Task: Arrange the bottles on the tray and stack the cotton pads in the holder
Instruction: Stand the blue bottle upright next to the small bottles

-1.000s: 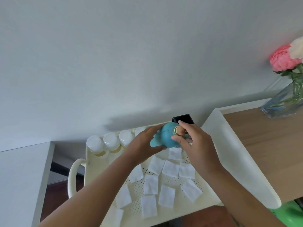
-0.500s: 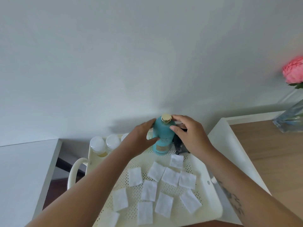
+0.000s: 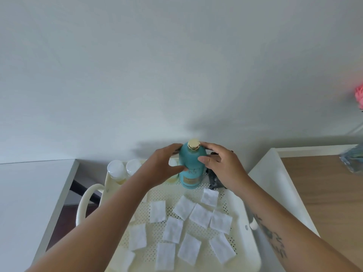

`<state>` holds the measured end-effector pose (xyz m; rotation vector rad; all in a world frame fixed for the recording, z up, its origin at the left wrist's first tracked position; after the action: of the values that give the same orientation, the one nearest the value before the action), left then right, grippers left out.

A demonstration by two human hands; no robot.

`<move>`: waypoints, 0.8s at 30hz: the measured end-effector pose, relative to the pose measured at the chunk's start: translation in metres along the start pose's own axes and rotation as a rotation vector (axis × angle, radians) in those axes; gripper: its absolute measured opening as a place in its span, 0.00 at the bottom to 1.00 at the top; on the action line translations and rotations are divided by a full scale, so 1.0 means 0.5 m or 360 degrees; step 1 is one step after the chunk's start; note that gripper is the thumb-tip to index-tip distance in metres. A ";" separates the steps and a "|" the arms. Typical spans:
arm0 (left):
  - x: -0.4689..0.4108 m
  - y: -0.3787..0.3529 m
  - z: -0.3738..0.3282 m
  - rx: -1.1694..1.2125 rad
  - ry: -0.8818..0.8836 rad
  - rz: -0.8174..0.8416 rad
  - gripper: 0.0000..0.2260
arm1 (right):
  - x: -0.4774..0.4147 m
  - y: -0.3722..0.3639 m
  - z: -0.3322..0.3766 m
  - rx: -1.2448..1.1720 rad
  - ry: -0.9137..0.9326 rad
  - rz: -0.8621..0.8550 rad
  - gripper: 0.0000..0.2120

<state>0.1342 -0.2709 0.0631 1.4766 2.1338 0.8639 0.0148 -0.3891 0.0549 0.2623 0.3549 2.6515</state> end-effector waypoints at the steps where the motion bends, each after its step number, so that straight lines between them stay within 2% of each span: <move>1: 0.002 0.001 0.002 -0.0003 0.0002 -0.0008 0.28 | 0.001 -0.005 -0.001 -0.0021 0.0008 0.0012 0.21; 6: 0.014 0.001 0.006 -0.0074 0.0041 -0.0043 0.29 | 0.014 -0.018 -0.003 -0.0051 0.0077 -0.0026 0.21; 10: 0.057 0.036 0.028 -0.0051 0.0157 -0.0231 0.23 | 0.072 -0.010 0.044 0.0162 0.0385 -0.0436 0.16; 12: 0.097 0.061 0.050 0.0009 0.0247 -0.0363 0.16 | 0.098 -0.036 0.068 0.0292 0.0502 -0.0501 0.10; 14: 0.141 0.078 0.077 0.0055 0.0353 -0.0451 0.09 | 0.107 -0.083 0.073 0.0364 0.0528 -0.0404 0.06; 17: 0.207 0.088 0.120 0.0061 0.0510 -0.0535 0.04 | 0.094 -0.170 0.040 0.0451 0.0400 -0.0129 0.04; 21: 0.283 0.066 0.200 0.0023 0.0777 -0.0535 0.03 | 0.060 -0.273 -0.045 0.0806 0.0153 0.0187 0.08; 24: 0.318 0.029 0.253 -0.0062 0.0920 -0.0436 0.06 | 0.034 -0.319 -0.097 0.1034 0.0021 0.0292 0.12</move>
<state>0.1673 -0.0862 -0.0157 0.9494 2.6202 1.3328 0.0535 -0.2533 -0.0351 0.4948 1.2473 2.6295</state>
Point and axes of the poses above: each hand's wrist, its own x-axis away from the middle knuckle, its own y-axis out of the back of the hand, z = x × y, the point moved 10 cm from there along -x, towards the middle knuckle, and after that the axes turned 8 degrees about z, right-handed, at the moved point
